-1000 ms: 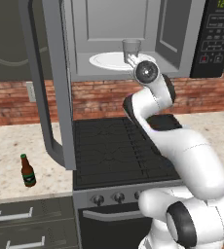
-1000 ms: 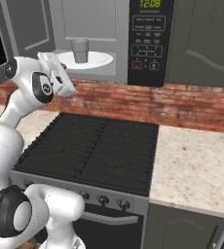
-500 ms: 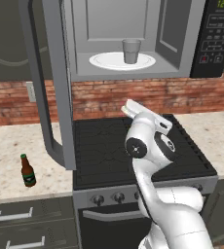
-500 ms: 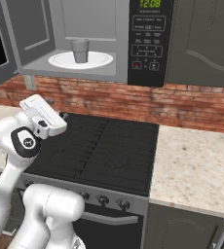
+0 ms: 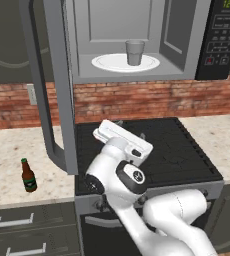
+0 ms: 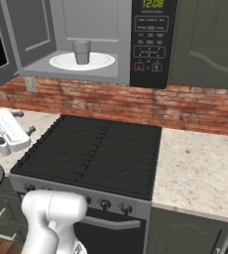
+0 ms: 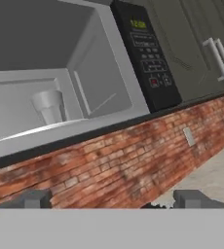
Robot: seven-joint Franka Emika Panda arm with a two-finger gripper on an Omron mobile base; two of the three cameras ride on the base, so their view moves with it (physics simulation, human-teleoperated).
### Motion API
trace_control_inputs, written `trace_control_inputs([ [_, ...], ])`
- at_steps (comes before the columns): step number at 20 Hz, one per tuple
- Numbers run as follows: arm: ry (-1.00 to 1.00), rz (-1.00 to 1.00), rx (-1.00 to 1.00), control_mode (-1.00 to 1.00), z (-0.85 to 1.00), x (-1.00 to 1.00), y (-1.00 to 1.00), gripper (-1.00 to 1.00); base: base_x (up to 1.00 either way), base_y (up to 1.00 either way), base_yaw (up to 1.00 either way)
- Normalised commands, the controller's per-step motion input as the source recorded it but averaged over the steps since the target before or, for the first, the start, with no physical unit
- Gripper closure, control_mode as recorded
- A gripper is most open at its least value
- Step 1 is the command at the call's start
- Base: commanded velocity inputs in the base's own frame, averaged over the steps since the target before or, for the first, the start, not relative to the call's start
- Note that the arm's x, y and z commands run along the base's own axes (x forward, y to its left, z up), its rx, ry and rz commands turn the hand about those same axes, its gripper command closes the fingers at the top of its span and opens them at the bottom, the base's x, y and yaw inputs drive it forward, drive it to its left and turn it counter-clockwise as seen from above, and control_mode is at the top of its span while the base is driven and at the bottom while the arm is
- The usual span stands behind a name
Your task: Place the microwavable item in the microwave. Then, close the microwave door and press the start button.
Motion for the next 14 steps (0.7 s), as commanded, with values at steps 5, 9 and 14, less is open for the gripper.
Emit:
trace_control_inputs([
  [5,-0.27,-0.04,-0.08,-1.00,-0.06,-0.40,0.72,-1.00,0.00,0.00,0.00],
  [9,-0.48,0.00,-0.10,-1.00,-0.08,-0.35,0.61,-1.00,0.00,0.00,0.00],
  [14,-0.33,0.00,-0.03,-1.00,0.11,-0.44,0.81,-1.00,0.00,0.00,0.00],
])
